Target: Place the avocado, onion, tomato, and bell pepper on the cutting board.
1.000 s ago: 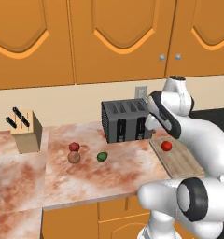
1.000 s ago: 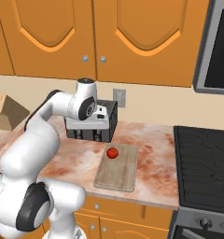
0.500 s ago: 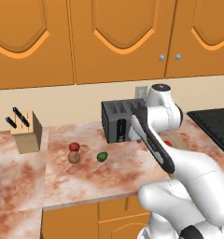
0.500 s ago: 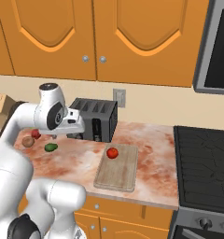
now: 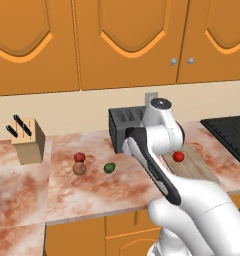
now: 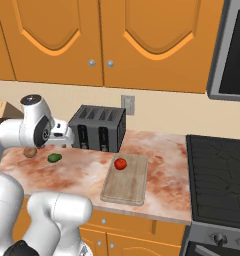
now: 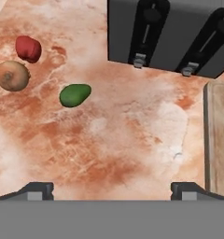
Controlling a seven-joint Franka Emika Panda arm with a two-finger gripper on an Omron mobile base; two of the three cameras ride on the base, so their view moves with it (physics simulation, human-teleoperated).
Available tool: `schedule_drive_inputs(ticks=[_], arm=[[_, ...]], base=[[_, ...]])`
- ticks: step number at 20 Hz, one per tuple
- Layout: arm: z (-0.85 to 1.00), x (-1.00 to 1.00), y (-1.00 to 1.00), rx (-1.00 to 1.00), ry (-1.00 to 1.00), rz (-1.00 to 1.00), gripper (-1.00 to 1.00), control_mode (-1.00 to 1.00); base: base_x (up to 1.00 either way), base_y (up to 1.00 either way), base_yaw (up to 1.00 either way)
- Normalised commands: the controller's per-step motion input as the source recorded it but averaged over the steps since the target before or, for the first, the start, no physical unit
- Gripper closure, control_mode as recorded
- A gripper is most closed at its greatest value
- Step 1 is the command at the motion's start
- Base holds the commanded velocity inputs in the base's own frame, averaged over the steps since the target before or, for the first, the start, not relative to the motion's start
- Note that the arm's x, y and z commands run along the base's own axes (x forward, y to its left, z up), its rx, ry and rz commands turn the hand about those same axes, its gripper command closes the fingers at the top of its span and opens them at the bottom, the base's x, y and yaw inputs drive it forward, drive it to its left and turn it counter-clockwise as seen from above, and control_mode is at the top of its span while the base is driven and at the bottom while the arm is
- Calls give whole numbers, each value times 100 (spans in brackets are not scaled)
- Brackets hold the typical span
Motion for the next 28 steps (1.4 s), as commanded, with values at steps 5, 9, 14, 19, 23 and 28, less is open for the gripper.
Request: schedule_drive_inputs(ticks=[5, 9, 14, 19, 23, 28], arm=[[0, 19, 55, 1, 0, 0, -100, -100], [0, 38, 45, 0, 1, 0, -100, -100], [-2, 51, 32, 0, 3, 0, -100, -100], [-14, 35, 11, 0, 3, 0, -100, -100], [-28, 25, 2, 0, 4, 0, -100, -100], [-21, 13, 5, 0, 3, 0, -100, -100]], base=[[0, 0, 0], [0, 0, 0], [0, 0, 0], [0, 0, 0], [0, 0, 0], [0, 0, 0]])
